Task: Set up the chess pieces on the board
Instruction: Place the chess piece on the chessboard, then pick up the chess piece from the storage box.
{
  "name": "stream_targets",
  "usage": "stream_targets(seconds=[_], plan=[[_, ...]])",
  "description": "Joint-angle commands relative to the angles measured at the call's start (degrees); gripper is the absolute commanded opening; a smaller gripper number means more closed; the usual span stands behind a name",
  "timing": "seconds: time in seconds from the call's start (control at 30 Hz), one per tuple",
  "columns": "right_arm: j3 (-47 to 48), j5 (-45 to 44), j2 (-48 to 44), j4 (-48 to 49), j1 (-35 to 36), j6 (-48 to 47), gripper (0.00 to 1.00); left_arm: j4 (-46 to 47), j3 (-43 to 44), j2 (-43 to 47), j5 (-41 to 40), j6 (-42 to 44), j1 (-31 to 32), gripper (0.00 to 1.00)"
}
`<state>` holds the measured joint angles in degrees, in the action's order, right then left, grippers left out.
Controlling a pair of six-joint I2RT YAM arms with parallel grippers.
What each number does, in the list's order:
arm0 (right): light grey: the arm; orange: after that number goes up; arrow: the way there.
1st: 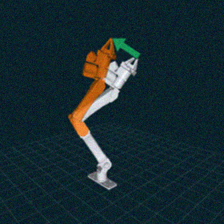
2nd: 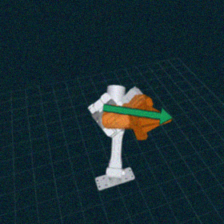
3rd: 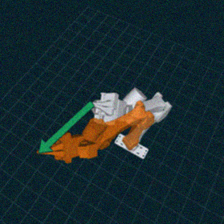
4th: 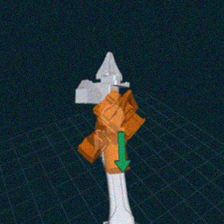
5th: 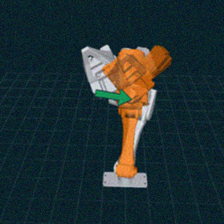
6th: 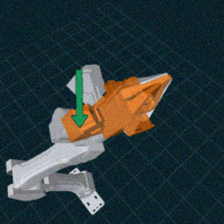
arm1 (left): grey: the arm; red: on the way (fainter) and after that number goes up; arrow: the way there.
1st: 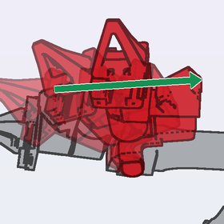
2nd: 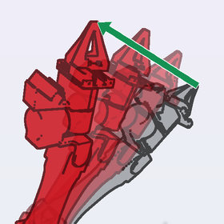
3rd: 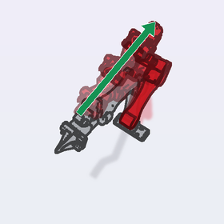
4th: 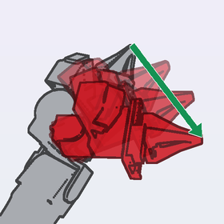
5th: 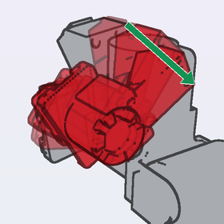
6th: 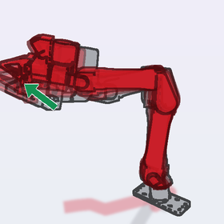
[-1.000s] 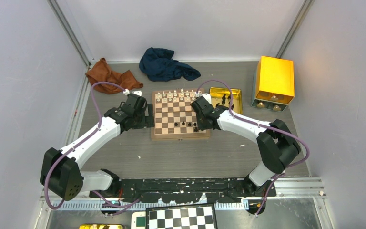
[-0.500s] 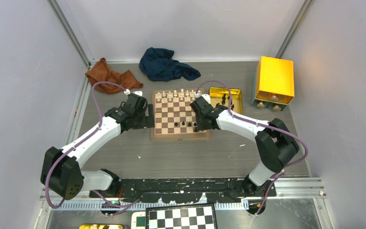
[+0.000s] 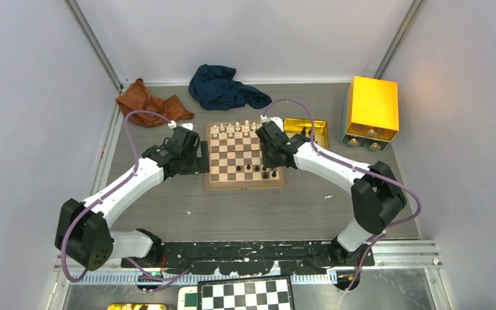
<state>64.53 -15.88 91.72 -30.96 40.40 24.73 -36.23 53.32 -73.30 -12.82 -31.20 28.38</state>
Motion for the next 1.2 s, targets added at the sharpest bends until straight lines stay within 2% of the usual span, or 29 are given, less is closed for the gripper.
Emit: stream_targets(seconds=[0.0, 0.13, 0.27, 0.6, 1.17], plan=[[5.51, -1.82, -4.14, -1.63, 0.24, -1.09, 0.36, 1.95, 1.29, 0.60, -0.28, 0.35, -0.34, 0.95], [8.84, -5.81, -3.60, -2.95, -0.13, -2.43, 0.38, 2.03, 1.44, 0.44, -0.19, 0.32, -0.34, 0.95], [11.29, -8.31, -1.49, -2.95, -3.43, -3.47, 0.39, 1.83, 1.48, 0.43, -0.06, 0.39, -0.34, 0.94], [14.18, -6.10, 6.13, -1.08, -15.29, -3.46, 0.39, 1.66, 1.08, 0.80, -0.36, 0.45, -0.34, 0.94], [17.65, -2.41, 15.79, 1.86, -20.04, -3.06, 0.38, 1.84, 1.42, -0.90, -0.54, 0.67, -0.34, 0.95]])
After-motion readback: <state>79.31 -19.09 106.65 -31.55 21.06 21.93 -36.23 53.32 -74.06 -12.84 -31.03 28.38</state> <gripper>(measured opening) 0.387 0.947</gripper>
